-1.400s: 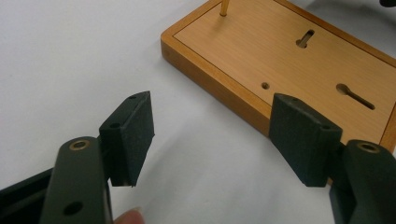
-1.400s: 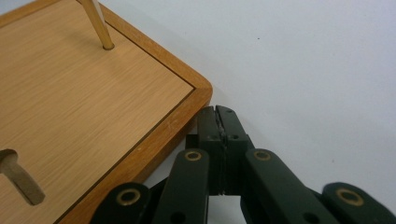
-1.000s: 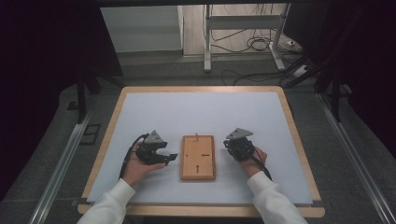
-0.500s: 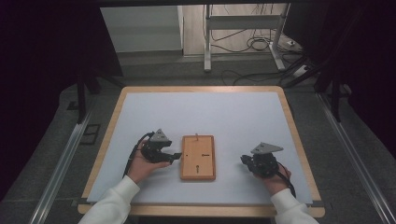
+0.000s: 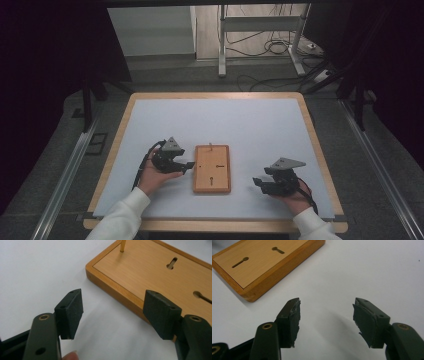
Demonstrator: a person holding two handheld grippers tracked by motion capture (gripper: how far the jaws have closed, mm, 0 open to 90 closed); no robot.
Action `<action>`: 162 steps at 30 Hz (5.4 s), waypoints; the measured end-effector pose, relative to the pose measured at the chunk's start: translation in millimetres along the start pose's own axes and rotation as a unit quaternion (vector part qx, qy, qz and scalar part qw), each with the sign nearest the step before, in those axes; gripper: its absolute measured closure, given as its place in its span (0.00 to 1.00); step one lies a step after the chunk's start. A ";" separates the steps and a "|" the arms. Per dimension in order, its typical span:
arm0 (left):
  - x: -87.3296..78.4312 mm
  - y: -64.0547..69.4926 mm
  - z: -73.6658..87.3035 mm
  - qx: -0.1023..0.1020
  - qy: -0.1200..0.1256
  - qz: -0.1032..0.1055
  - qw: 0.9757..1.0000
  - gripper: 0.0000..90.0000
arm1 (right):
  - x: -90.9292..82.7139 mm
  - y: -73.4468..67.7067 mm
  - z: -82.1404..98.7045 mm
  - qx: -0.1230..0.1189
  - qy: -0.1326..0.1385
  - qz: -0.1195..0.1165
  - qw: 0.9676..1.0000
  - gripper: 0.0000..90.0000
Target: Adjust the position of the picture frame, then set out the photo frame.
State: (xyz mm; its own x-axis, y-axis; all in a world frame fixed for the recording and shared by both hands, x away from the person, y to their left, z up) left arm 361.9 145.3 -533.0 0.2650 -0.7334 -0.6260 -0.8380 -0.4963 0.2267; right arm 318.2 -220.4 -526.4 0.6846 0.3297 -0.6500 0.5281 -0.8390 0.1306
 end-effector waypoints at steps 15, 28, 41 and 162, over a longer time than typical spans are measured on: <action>9.1 -8.8 -19.5 -0.002 0.016 0.017 1.000 0.37 | -1.1 -8.4 2.2 -0.012 -0.004 0.003 1.000 0.41; 35.7 -15.7 -44.6 0.002 0.014 0.027 1.000 0.40 | -1.2 -9.3 3.5 -0.016 -0.003 0.011 1.000 0.41; 56.4 -16.5 -60.8 0.024 0.015 0.049 0.998 0.56 | -2.7 -9.5 1.9 -0.002 -0.001 0.001 1.000 0.41; -22.9 -23.5 -6.2 -0.035 0.026 0.017 0.999 0.46 | 4.6 -97.5 -70.5 -0.258 0.137 0.074 0.953 0.55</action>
State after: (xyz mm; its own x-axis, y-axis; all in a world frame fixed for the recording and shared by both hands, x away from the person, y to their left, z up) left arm 378.4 170.9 -519.3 0.2630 -0.7722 -0.5784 -0.8121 -0.5009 0.2994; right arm 305.3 -106.5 -489.3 0.8388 0.3849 -0.3851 0.5445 -0.5832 0.6028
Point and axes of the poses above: each handheld gripper's, and its own axes: x roughly forward along the jaws, z roughly out of its underside, y roughly to its right, the point moved 2 cm from there along x, roughly forward along the jaws, and after that the axes turned 15 degrees about z, right-handed, at the moved point
